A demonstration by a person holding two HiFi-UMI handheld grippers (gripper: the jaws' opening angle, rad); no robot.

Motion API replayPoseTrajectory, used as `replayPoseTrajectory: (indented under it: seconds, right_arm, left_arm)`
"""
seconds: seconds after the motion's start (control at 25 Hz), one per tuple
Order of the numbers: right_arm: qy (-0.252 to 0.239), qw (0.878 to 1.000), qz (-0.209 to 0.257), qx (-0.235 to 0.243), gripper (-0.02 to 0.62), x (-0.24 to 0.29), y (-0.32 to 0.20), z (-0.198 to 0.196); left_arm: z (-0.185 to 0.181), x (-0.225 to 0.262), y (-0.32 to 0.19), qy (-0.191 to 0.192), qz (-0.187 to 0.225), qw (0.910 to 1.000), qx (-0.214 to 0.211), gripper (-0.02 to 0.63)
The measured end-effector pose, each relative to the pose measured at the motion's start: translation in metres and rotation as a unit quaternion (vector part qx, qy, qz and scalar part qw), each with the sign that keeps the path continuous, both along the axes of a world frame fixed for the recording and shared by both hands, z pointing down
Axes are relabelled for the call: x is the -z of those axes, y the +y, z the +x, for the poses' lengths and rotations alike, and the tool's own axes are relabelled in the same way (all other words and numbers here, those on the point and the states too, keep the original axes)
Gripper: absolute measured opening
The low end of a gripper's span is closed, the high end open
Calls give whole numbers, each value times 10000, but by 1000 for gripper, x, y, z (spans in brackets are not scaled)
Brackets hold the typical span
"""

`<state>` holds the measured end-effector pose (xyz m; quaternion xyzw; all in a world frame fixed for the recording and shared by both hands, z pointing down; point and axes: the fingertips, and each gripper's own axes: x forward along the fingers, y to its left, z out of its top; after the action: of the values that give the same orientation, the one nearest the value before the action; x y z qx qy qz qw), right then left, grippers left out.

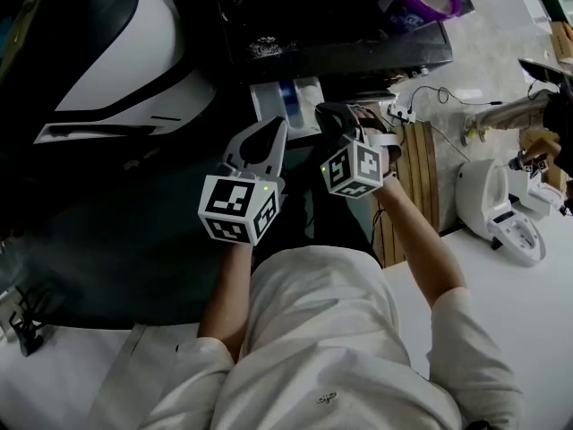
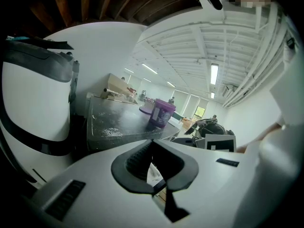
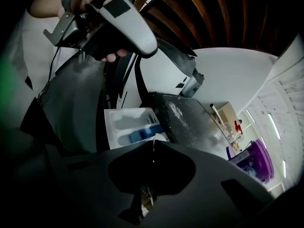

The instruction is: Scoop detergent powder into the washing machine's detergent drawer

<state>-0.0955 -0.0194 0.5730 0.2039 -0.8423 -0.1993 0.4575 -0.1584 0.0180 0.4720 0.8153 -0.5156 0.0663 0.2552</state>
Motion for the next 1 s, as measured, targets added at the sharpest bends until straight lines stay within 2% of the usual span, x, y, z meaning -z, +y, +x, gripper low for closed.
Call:
replayPoseTrajectory:
  seconds: [0.44,1.0]
  right_arm:
    - [464,9970,559,269,9,1,5,-1]
    - [612,9950,722,307,8,5,8,2]
  left_arm:
    - [-4,0,3,-10,8,10000,18,18]
    - [-7,2,8,21,35,10000,67,18]
